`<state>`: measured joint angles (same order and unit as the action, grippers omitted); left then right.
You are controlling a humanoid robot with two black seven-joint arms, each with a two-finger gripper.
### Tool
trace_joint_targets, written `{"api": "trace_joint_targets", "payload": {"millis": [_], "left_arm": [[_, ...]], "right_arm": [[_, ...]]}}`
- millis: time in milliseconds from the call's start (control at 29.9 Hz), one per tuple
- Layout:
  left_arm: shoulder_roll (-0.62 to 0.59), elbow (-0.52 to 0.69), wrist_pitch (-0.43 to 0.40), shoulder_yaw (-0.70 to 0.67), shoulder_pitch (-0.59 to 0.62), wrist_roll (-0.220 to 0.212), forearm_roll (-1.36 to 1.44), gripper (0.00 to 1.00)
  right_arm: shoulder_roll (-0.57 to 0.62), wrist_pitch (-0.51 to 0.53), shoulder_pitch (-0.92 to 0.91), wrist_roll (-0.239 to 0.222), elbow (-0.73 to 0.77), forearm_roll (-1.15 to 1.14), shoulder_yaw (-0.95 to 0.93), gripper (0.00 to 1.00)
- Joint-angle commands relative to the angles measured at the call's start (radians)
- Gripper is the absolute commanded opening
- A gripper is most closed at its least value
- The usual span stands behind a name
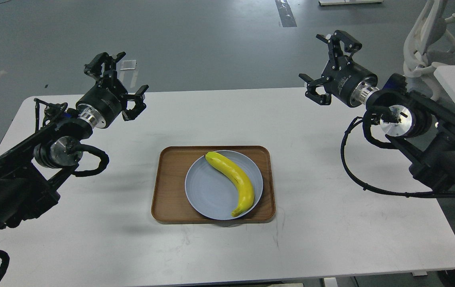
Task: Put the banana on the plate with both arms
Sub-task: 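Release the banana and raise the right gripper away from the plate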
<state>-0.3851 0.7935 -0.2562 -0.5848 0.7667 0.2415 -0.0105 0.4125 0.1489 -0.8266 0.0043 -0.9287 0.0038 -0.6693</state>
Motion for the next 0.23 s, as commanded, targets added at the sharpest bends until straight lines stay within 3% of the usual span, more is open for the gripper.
{"api": "trace_joint_targets", "payload": {"millis": [0,201], "left_arm": [[-0.004,0.007,-0.014,-0.027,-0.023,-0.017,-0.023,0.98],[-0.011,0.009,-0.06,-0.044,-0.049,-0.034,-0.045,0.98]], "right_arm": [[-0.015,-0.006,0.024,-0.006,0.02,0.002,-0.05,1.0],[-0.026,0.001,0.026,0.002,0.042,0.002,-0.053,1.0]]}}
